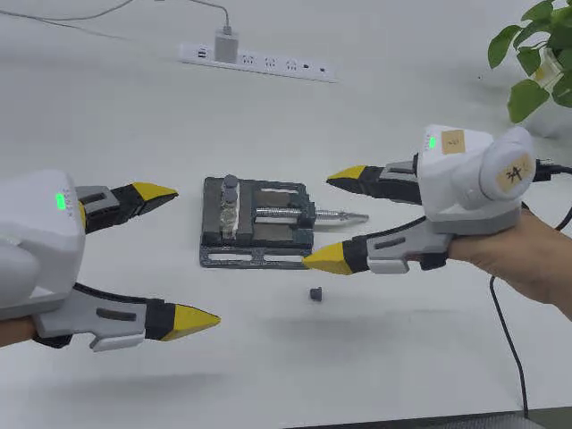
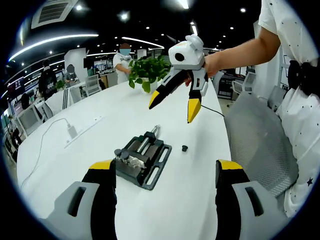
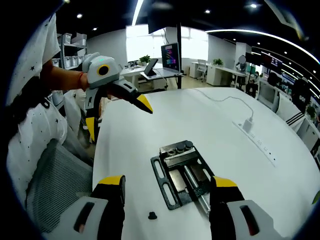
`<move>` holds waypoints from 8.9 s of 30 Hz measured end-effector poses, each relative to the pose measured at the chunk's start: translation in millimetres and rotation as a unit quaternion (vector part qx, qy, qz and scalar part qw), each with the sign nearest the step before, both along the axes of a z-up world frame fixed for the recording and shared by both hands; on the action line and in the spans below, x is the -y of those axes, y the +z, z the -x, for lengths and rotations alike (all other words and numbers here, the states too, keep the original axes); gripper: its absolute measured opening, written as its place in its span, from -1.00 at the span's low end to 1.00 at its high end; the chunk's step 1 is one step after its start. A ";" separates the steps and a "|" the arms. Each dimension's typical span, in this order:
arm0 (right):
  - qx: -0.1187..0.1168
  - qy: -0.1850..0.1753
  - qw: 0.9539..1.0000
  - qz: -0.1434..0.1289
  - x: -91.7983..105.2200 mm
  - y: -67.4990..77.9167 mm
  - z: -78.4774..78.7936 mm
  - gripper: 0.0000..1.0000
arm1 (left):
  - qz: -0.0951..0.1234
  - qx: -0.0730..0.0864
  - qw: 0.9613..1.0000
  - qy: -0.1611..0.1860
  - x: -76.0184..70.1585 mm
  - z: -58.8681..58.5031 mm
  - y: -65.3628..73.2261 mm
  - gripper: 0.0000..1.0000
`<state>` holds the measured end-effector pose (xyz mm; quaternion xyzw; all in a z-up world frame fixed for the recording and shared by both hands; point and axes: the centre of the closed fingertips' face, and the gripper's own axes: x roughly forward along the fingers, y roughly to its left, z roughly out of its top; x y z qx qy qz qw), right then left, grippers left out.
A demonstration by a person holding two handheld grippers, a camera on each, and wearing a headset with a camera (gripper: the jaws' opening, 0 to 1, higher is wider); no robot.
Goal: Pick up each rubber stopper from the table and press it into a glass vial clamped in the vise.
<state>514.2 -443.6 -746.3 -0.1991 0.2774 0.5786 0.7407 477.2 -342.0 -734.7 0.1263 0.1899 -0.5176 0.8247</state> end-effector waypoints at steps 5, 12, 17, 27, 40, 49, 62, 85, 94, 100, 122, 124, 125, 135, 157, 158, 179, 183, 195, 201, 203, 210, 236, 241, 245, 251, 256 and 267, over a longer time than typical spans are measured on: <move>0.001 0.000 1.000 -0.002 16.5 -5.1 5.2 0.41 | -0.008 0.000 1.000 -0.015 8.4 -0.8 -3.3 0.59; 0.004 0.004 1.000 -0.002 36.9 -16.4 13.2 0.53 | -0.022 0.001 0.999 -0.041 24.4 -1.3 -9.2 0.53; 0.004 0.004 1.000 -0.009 45.6 -20.7 16.5 0.60 | -0.035 0.002 0.997 -0.065 40.0 -3.2 -18.5 0.40; 0.000 0.000 1.000 -0.020 55.4 -29.0 23.2 0.68 | -0.070 0.005 0.990 -0.120 78.7 -7.9 -54.0 -0.02; 0.001 0.004 1.000 -0.027 46.5 -24.6 28.7 0.67 | -0.107 -0.001 0.980 -0.169 122.1 -3.1 -105.6 -0.59; 0.001 -0.003 1.000 -0.031 45.0 -20.1 25.6 0.64 | -0.117 -0.010 0.978 -0.174 133.3 -7.9 -120.8 -0.73; -0.001 -0.007 1.000 -0.030 47.3 -20.6 23.8 0.60 | -0.124 -0.015 0.976 -0.180 140.3 -7.3 -128.4 -0.83; -0.002 -0.003 1.000 -0.029 42.9 -17.7 23.0 0.55 | -0.097 -0.033 0.983 -0.150 137.8 -9.1 -120.3 -0.93; 0.006 0.012 0.999 -0.040 23.9 -1.2 22.9 0.49 | -0.032 -0.035 0.995 -0.093 112.7 -16.1 -75.9 -0.93; 0.010 0.032 0.998 -0.050 8.4 13.1 22.8 0.39 | -0.003 -0.024 0.998 -0.061 89.3 -15.3 -45.7 -0.93; -0.010 0.127 0.991 -0.032 -50.8 59.7 39.3 -0.43 | 0.059 0.027 0.998 -0.025 58.2 -3.0 35.4 -0.93; -0.012 0.131 0.991 -0.030 -52.6 60.6 38.9 -0.46 | 0.062 0.030 0.997 -0.025 57.8 -1.9 40.0 -0.93; -0.013 0.132 0.991 -0.029 -52.8 60.6 38.4 -0.47 | 0.064 0.031 0.997 -0.025 57.6 -1.3 41.7 -0.93; -0.015 0.155 0.988 -0.019 -54.5 63.6 43.1 -0.69 | 0.073 0.039 0.996 -0.024 54.7 1.6 52.0 -0.93; -0.008 0.169 0.985 -0.018 -56.1 65.7 47.6 -0.85 | 0.091 0.026 0.995 -0.020 54.4 2.0 53.7 -0.93; -0.007 0.168 0.986 -0.019 -56.3 66.1 47.8 -0.85 | 0.092 0.026 0.995 -0.020 54.4 1.9 53.8 -0.93; -0.010 0.177 0.984 -0.009 -57.2 62.5 52.5 -0.87 | 0.089 0.018 0.995 -0.030 54.0 5.1 49.7 -0.93; -0.010 0.183 0.983 -0.009 -57.2 62.4 52.6 -0.86 | 0.088 0.017 0.995 -0.034 53.6 5.7 49.8 -0.93; -0.014 0.194 0.981 -0.003 -57.6 65.1 55.6 -0.87 | 0.088 0.007 0.995 -0.048 53.5 7.9 51.7 -0.93; -0.015 0.193 0.981 -0.003 -56.6 64.0 54.2 -0.87 | 0.087 0.003 0.995 -0.051 53.4 8.6 51.4 -0.93; -0.014 0.191 0.981 -0.003 -55.9 63.2 52.6 -0.88 | 0.088 0.002 0.995 -0.050 53.3 8.6 51.6 -0.93; -0.010 0.189 0.982 0.000 -56.9 63.5 53.0 -0.89 | 0.086 0.002 0.995 -0.050 53.2 8.3 51.2 -0.93; -0.022 0.189 0.982 0.008 -64.1 60.2 56.4 -0.89 | 0.086 0.005 0.995 -0.040 48.0 13.3 42.7 -0.84; -0.021 0.183 0.983 0.006 -64.7 61.6 51.2 -0.89 | 0.082 0.006 0.996 -0.024 38.4 10.9 38.0 -0.75; -0.021 0.175 0.984 0.007 -65.4 61.6 46.2 -0.89 | 0.078 0.007 0.997 -0.011 30.0 8.9 32.9 -0.69; -0.018 0.165 0.986 0.016 -67.0 58.2 35.8 -0.89 | 0.067 0.008 0.998 0.015 12.2 1.5 22.5 -0.48; -0.013 0.153 0.988 0.030 -70.4 55.2 25.6 -0.89 | 0.064 0.016 0.997 0.032 -2.2 -2.8 16.1 -0.27; -0.011 0.138 0.989 0.055 -78.9 42.8 2.6 -0.88 | 0.046 0.020 0.998 0.046 -29.6 -10.8 -0.8 0.12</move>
